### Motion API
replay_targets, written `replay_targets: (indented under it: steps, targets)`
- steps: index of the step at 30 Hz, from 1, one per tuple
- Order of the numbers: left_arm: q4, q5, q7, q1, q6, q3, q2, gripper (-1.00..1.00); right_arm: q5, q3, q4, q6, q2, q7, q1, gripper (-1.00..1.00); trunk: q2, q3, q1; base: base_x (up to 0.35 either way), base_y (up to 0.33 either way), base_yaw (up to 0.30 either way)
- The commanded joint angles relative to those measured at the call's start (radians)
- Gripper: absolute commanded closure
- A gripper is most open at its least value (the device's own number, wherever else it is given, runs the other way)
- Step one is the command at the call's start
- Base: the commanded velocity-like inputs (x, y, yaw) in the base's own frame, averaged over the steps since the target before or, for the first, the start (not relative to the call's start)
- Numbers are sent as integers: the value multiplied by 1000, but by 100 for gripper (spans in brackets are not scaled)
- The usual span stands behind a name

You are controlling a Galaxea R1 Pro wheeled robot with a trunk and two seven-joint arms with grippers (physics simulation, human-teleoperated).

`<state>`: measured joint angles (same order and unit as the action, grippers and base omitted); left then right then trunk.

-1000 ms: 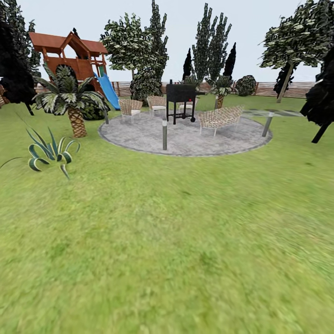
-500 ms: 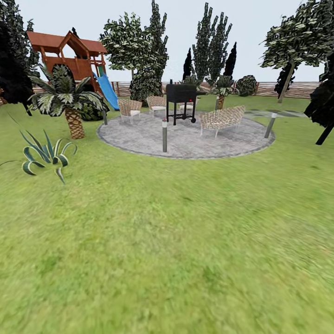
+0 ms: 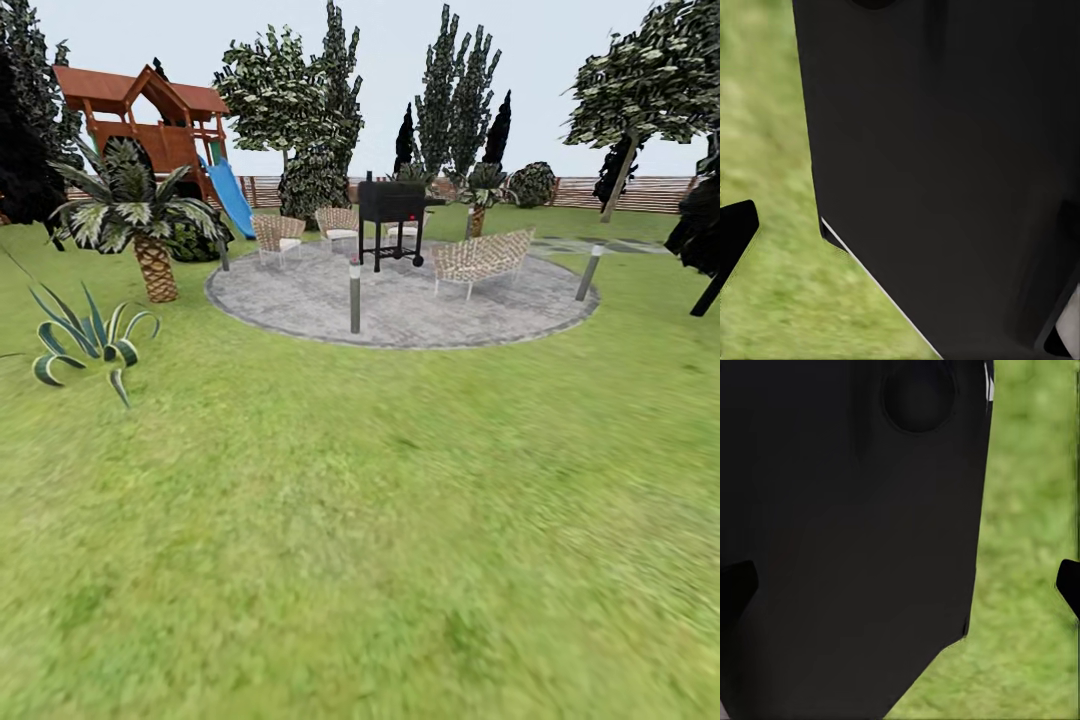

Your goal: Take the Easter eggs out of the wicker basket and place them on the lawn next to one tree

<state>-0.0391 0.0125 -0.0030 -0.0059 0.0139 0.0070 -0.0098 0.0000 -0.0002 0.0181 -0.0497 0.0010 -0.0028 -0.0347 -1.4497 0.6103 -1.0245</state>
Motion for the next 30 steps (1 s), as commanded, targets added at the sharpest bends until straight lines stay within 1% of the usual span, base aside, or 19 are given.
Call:
replay_targets:
  steps: [1,6,9,19,22,24,27,30]
  targets:
    - [-1,1,-1,0,1,1,0,-100,0,-1,-1,-5,-1,0,-1,-100,0,1,-1,334,0,0]
    - [-1,1,-1,0,1,1,-1,-100,0,1,5,-7,-2,0,-1,-100,0,1,-1,334,0,0]
    - [-1,1,0,0,1,1,-1,-100,6,6,6,-7,2,0,-1,-100,0,1,-1,334,0,0]
    - [-1,1,0,0,1,1,-1,-100,8,8,9,-7,-2,0,-1,-100,0,1,-1,334,0,2]
    - [-1,1,0,0,1,1,-1,-100,8,8,9,-20,-2,0,-1,-100,0,1,-1,334,0,196]
    - [-1,1,0,0,1,1,-1,-100,8,9,8,-55,-1,0,-1,-100,0,1,-1,334,0,275]
    - [-1,1,0,0,1,1,-1,-100,9,9,8,-88,0,0,-1,-100,0,1,-1,334,0,291]
    - [-1,1,0,0,1,1,-1,-100,9,9,7,-95,1,-1,-1,-100,0,1,-1,334,0,296]
